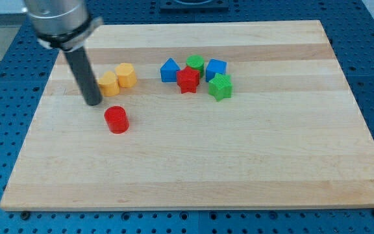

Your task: Push the red star into the red circle

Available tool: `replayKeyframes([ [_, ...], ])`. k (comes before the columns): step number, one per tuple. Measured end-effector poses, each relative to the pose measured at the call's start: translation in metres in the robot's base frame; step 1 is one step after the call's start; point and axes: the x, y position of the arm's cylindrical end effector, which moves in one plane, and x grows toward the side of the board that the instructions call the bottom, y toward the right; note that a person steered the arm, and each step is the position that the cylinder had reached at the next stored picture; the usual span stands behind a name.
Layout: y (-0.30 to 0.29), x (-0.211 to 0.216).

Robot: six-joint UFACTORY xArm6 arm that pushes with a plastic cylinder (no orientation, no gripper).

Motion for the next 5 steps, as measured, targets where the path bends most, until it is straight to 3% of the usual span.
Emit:
replayKeyframes([
  [3,0.047,0.056],
  [5,0.045,0.082],
])
